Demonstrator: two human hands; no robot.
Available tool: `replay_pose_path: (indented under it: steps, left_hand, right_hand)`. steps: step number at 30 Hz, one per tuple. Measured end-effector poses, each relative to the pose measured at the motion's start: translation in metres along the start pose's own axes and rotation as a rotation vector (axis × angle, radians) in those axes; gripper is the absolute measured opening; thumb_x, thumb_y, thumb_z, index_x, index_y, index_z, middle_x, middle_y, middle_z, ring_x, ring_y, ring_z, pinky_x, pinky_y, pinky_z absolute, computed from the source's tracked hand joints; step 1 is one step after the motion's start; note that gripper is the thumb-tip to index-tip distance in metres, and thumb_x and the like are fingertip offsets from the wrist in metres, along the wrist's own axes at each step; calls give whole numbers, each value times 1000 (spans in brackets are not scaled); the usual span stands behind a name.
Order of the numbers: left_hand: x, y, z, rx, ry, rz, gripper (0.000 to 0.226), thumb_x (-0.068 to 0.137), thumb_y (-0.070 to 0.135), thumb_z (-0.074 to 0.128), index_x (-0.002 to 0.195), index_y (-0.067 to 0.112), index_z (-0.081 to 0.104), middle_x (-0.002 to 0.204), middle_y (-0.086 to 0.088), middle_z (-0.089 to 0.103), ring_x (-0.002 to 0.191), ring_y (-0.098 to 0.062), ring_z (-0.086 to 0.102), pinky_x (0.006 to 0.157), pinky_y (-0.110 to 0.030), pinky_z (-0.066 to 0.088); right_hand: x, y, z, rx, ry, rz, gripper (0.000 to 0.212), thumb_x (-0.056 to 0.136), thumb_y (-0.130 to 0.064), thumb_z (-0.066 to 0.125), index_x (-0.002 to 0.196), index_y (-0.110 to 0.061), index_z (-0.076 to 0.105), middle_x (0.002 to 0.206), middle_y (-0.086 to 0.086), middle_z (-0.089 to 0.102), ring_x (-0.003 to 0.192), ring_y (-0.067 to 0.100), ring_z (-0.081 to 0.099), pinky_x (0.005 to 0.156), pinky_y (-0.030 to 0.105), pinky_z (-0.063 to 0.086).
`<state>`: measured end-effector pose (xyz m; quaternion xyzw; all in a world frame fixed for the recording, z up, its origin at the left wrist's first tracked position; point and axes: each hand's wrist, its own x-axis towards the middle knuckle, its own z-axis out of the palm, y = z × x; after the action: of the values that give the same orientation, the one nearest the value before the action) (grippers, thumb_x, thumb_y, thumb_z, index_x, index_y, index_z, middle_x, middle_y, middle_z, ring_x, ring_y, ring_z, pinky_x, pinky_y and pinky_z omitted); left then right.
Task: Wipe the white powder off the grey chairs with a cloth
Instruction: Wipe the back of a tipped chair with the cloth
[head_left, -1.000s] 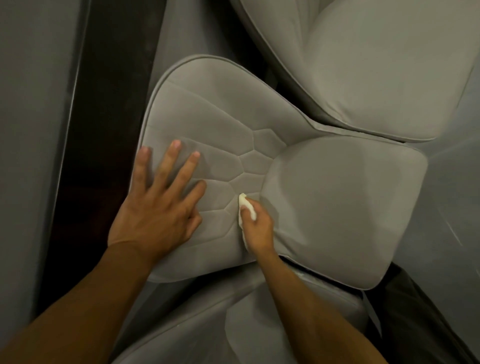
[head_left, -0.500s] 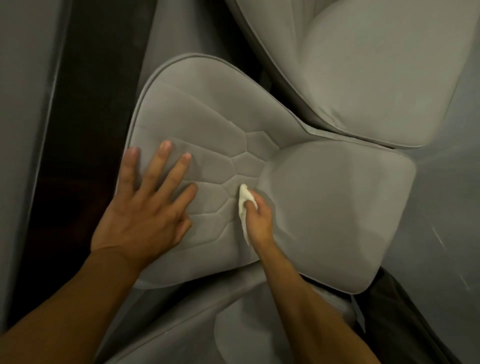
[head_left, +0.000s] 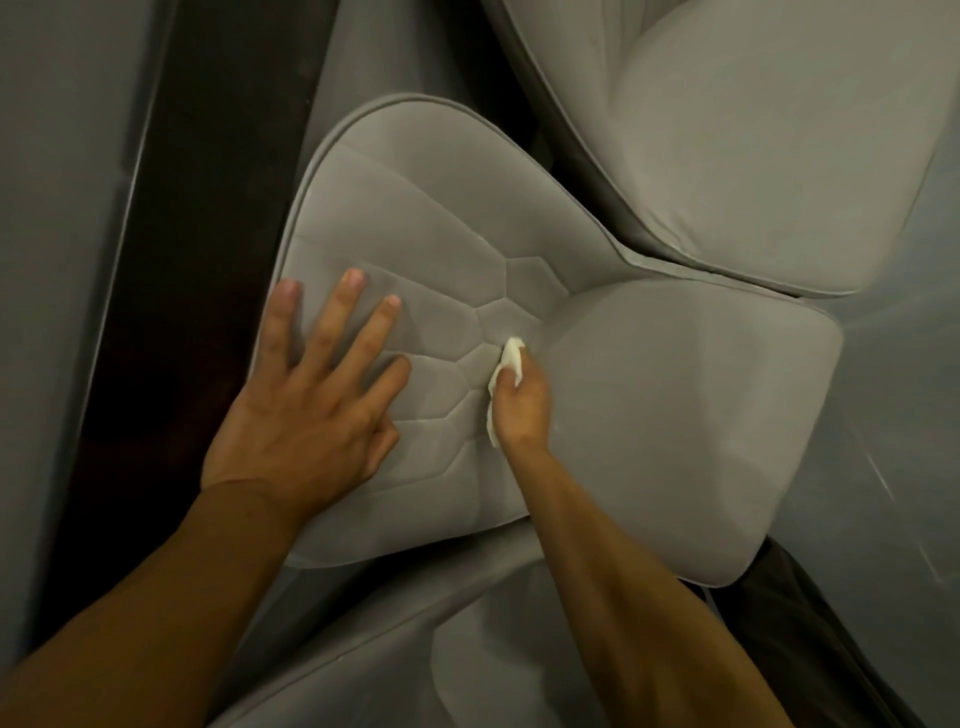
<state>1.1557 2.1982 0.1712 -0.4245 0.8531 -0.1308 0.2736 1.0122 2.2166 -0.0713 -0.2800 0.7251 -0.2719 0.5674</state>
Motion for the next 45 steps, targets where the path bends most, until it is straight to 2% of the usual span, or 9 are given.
replay_pose_path:
  steps: [6, 13, 16, 19, 25, 32, 34, 38, 45]
  left_hand:
    - [0, 1, -2, 50, -47, 7, 64, 92, 56, 42, 144, 23, 57, 167, -20, 11, 153, -48, -7, 119, -69, -9]
    - [0, 0, -1, 16, -35, 13, 62, 91, 55, 46, 142, 21, 59, 167, -21, 14, 153, -48, -6, 119, -70, -6]
    - [1, 0, -2, 22, -45, 11, 62, 92, 55, 46, 142, 22, 59, 167, -20, 14, 153, -48, -7, 118, -70, -8]
    - [0, 1, -2, 53, -59, 6, 63, 93, 56, 40, 145, 24, 55, 168, -20, 10, 153, -48, -10, 118, -70, -8]
    - [1, 0, -2, 0, -35, 8, 61, 92, 54, 45, 140, 20, 60, 167, -20, 16, 153, -48, -5, 119, -69, -8]
    - [1, 1, 0, -13, -6, 9, 54, 98, 45, 40, 142, 20, 59, 167, -21, 16, 153, -48, -4, 118, -72, 0]
    - [1, 0, 1, -47, 13, 2, 58, 95, 47, 39, 140, 17, 61, 166, -22, 19, 153, -48, -1, 119, -72, 0]
    - [1, 0, 2, -54, 25, 7, 61, 91, 49, 43, 139, 16, 62, 165, -22, 23, 153, -48, 2, 119, -72, 0]
    - [2, 0, 2, -84, 31, 10, 61, 88, 47, 46, 136, 14, 64, 164, -23, 25, 153, -48, 4, 119, -71, -2]
  right_hand:
    - [-23, -41, 13, 52, 160, -342, 41, 108, -33, 36, 143, -18, 51, 115, -6, 54, 104, 4, 52, 89, 6, 37]
    - [14, -9, 6, -53, 131, 5, 39, 107, -27, 41, 137, -11, 59, 129, 14, 64, 120, 30, 59, 101, 29, 41]
    - [-2, -41, -2, 65, 236, -326, 35, 105, -25, 50, 135, -10, 58, 127, 8, 62, 115, 11, 56, 99, 14, 40]
    - [-20, -56, 13, 102, 236, -483, 28, 100, -18, 58, 126, -7, 63, 118, 10, 64, 108, 15, 60, 96, 20, 45]
    - [27, -32, 8, -12, 161, 85, 32, 103, -23, 47, 129, -8, 60, 124, 16, 65, 116, 34, 59, 95, 32, 42]
    - [32, -89, -4, 233, 397, -319, 25, 101, -25, 53, 120, -11, 61, 116, 7, 65, 104, 16, 60, 90, 22, 46]
    - [46, -81, 3, 214, 329, -203, 23, 101, -25, 52, 117, -10, 62, 111, 9, 67, 101, 22, 62, 89, 29, 49]
    - [80, -38, -10, 216, 196, 350, 31, 98, -40, 54, 112, -15, 67, 109, 14, 70, 97, 32, 66, 93, 40, 55]
    - [74, -61, -14, 385, 300, 215, 31, 97, -26, 56, 123, -13, 68, 111, 8, 70, 104, 22, 66, 97, 33, 53]
